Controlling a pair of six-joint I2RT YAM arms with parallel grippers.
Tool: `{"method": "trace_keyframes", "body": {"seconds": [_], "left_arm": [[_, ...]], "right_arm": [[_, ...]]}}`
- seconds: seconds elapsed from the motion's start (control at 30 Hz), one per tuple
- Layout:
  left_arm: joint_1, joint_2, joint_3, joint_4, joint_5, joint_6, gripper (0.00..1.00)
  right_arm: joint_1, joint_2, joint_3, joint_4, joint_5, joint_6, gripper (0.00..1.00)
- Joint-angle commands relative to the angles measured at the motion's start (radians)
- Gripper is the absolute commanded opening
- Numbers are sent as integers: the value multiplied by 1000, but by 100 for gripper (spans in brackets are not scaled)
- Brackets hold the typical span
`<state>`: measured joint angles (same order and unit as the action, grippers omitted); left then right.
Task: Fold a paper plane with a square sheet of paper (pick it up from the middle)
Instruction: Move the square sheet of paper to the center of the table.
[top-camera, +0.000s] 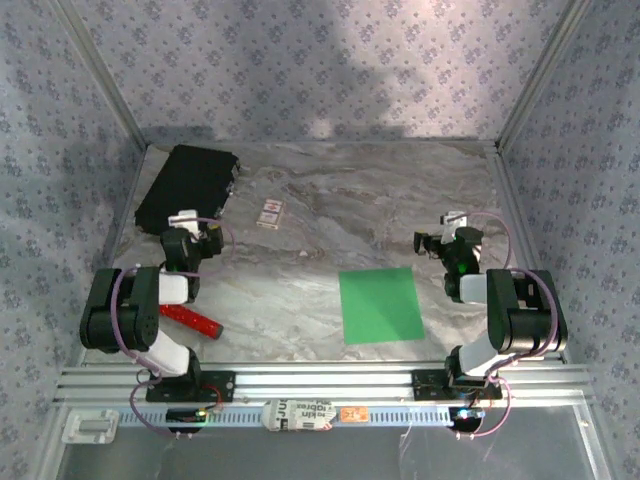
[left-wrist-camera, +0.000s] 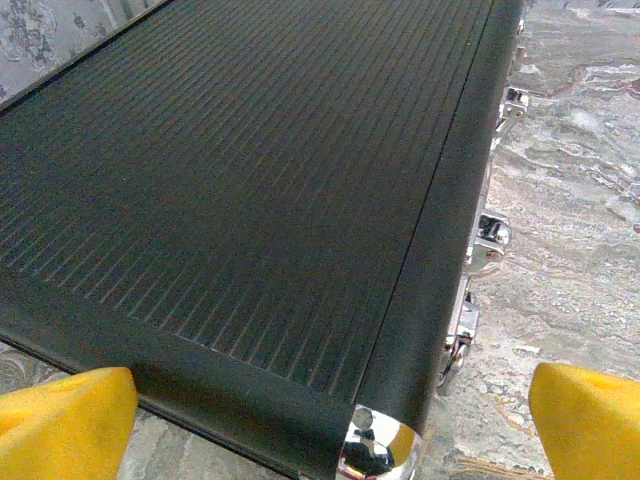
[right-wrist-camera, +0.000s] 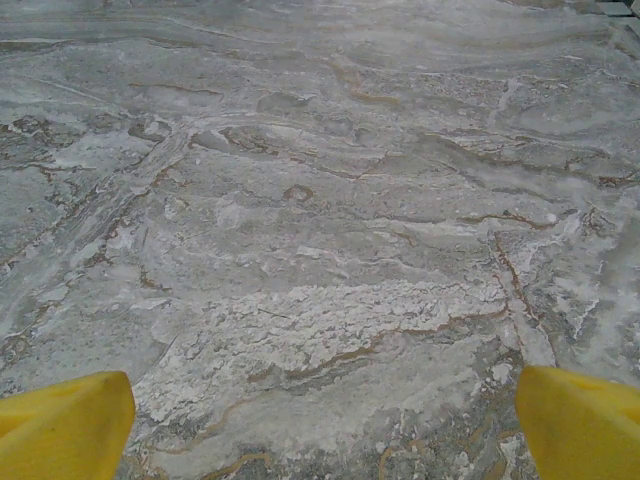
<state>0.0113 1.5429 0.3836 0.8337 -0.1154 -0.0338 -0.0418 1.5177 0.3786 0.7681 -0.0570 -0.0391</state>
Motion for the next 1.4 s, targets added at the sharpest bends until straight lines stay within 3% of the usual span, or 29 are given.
{"method": "trace_keyframes", "body": {"seconds": [0.0, 0.83, 1.1, 1.37], "left_arm": [[-2, -4, 24, -2, 54, 10, 100], [-1, -4, 25, -2, 54, 8, 100], [-1, -39, -59, 124, 78, 15, 100], [-2, -289, -18, -176, 42, -29, 100]], "right_arm": [[-9, -3, 16, 16, -12, -9, 99], [-10, 1, 23, 10, 32, 10, 99], [18, -27, 41, -41, 88, -3, 97], [12, -186, 105, -312, 108, 70, 99]]}}
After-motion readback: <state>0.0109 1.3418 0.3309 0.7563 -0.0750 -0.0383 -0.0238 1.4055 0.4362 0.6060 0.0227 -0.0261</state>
